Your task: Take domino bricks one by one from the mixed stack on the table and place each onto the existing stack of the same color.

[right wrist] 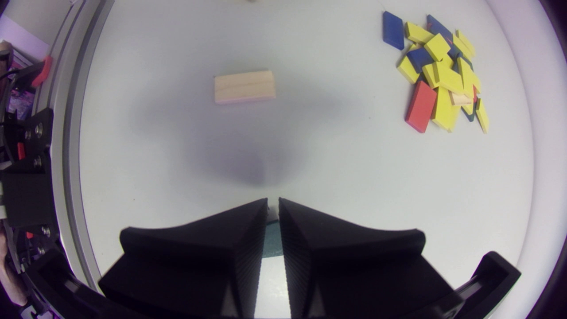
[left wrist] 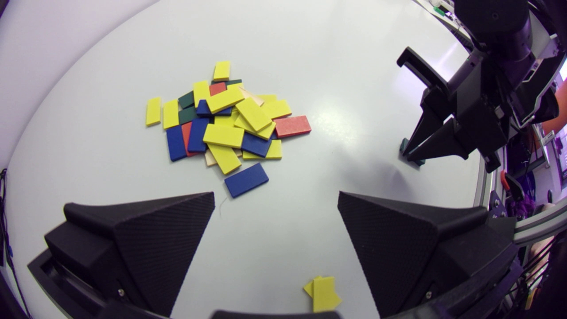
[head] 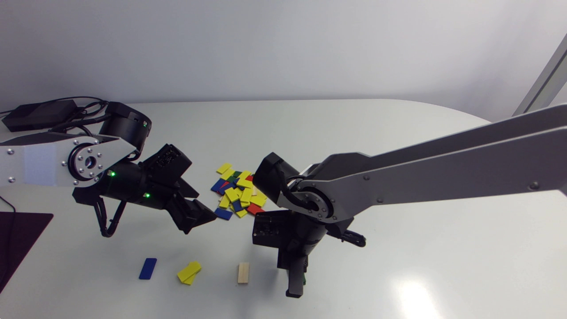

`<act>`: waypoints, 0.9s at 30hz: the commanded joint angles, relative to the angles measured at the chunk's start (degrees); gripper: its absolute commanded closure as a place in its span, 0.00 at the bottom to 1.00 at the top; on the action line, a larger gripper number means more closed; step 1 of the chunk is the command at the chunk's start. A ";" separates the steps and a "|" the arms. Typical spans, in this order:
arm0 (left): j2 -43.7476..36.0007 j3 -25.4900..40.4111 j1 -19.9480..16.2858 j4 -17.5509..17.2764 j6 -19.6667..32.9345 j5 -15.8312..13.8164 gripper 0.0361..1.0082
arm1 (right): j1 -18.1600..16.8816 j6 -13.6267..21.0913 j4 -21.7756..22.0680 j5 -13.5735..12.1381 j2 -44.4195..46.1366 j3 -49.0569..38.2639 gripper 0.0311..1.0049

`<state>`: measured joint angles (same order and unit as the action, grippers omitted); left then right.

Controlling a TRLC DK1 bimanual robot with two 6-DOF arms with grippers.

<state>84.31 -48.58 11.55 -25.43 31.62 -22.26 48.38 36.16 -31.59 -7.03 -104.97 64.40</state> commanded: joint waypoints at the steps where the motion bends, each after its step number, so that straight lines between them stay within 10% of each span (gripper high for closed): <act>1: 0.06 1.20 0.49 0.21 -0.33 -0.06 0.02 | 0.31 -0.92 0.57 -0.44 -1.56 0.11 0.89; 27: 0.50 1.12 0.49 0.21 -0.24 -0.06 0.02 | -0.39 -0.30 2.50 -0.97 -2.96 -3.14 0.89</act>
<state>84.33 -48.58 11.70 -25.43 31.64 -22.26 48.36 35.81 -29.34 -7.53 -106.17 63.16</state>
